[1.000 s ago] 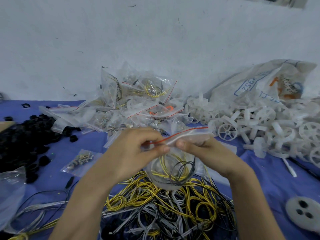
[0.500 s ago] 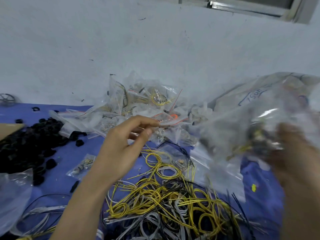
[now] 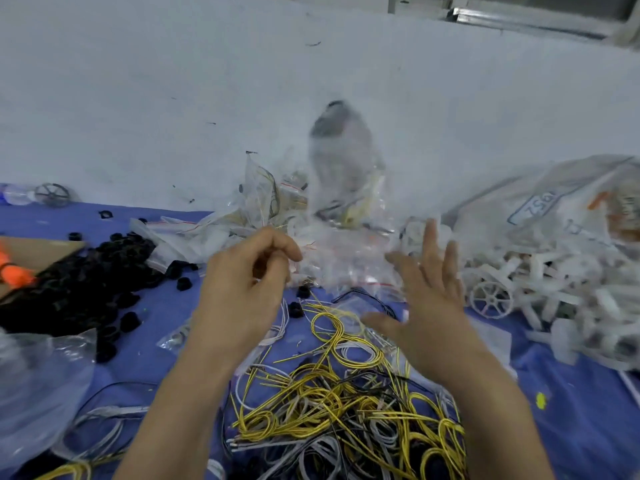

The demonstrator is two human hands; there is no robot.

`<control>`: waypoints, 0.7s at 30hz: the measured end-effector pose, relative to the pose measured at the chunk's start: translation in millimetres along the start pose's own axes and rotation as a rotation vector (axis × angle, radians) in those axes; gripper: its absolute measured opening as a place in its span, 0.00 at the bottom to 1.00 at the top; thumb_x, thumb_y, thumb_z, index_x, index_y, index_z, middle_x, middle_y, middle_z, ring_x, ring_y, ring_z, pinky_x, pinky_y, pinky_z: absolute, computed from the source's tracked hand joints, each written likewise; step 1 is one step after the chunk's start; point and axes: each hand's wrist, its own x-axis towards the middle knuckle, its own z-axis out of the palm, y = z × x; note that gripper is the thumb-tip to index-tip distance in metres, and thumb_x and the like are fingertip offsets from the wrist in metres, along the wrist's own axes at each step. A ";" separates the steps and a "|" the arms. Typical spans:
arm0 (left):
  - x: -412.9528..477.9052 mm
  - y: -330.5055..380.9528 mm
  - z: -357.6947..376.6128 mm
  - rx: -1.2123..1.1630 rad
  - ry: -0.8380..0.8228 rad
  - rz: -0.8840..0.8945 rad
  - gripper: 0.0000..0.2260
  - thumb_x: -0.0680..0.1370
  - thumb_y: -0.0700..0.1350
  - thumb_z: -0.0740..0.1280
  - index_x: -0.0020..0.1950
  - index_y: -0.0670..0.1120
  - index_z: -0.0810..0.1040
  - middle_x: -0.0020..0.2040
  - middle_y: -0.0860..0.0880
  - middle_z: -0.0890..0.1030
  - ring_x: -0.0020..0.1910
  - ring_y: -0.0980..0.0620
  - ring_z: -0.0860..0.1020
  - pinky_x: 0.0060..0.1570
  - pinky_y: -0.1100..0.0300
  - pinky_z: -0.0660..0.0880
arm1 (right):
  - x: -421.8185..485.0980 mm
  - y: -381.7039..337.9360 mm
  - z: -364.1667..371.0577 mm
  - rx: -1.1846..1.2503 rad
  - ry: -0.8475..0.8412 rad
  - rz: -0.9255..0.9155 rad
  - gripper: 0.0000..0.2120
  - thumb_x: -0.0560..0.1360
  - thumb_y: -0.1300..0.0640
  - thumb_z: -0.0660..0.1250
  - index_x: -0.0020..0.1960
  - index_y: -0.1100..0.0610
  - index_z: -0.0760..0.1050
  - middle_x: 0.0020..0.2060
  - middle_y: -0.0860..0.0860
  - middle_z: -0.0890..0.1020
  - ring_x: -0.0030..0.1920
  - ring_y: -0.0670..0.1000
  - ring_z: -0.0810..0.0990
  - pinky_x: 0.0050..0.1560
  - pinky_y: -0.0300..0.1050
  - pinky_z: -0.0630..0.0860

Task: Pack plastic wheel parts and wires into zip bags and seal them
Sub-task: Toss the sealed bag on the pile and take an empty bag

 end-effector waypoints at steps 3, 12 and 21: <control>3.2 -7.1 -7.4 0.021 0.031 -0.087 0.10 0.70 0.42 0.59 0.36 0.54 0.77 0.25 0.51 0.71 0.24 0.53 0.65 0.23 0.63 0.61 | -10.1 3.3 -2.2 0.039 -0.605 0.132 0.34 0.74 0.42 0.65 0.75 0.42 0.54 0.76 0.44 0.50 0.77 0.48 0.45 0.73 0.48 0.53; -17.5 7.7 -1.7 0.516 -1.018 -0.374 0.13 0.79 0.55 0.61 0.63 0.59 0.73 0.51 0.54 0.78 0.48 0.54 0.79 0.53 0.59 0.74 | -25.6 -3.6 -17.7 0.127 -0.570 0.122 0.25 0.71 0.37 0.64 0.67 0.40 0.69 0.61 0.40 0.74 0.55 0.39 0.74 0.57 0.37 0.68; -33.0 -49.8 -91.9 1.028 -0.941 -0.530 0.24 0.79 0.55 0.60 0.74 0.52 0.60 0.71 0.46 0.64 0.67 0.46 0.68 0.64 0.56 0.66 | -42.6 -31.9 -21.1 0.155 -0.746 -0.071 0.29 0.63 0.29 0.60 0.64 0.34 0.69 0.57 0.38 0.78 0.58 0.35 0.74 0.63 0.38 0.69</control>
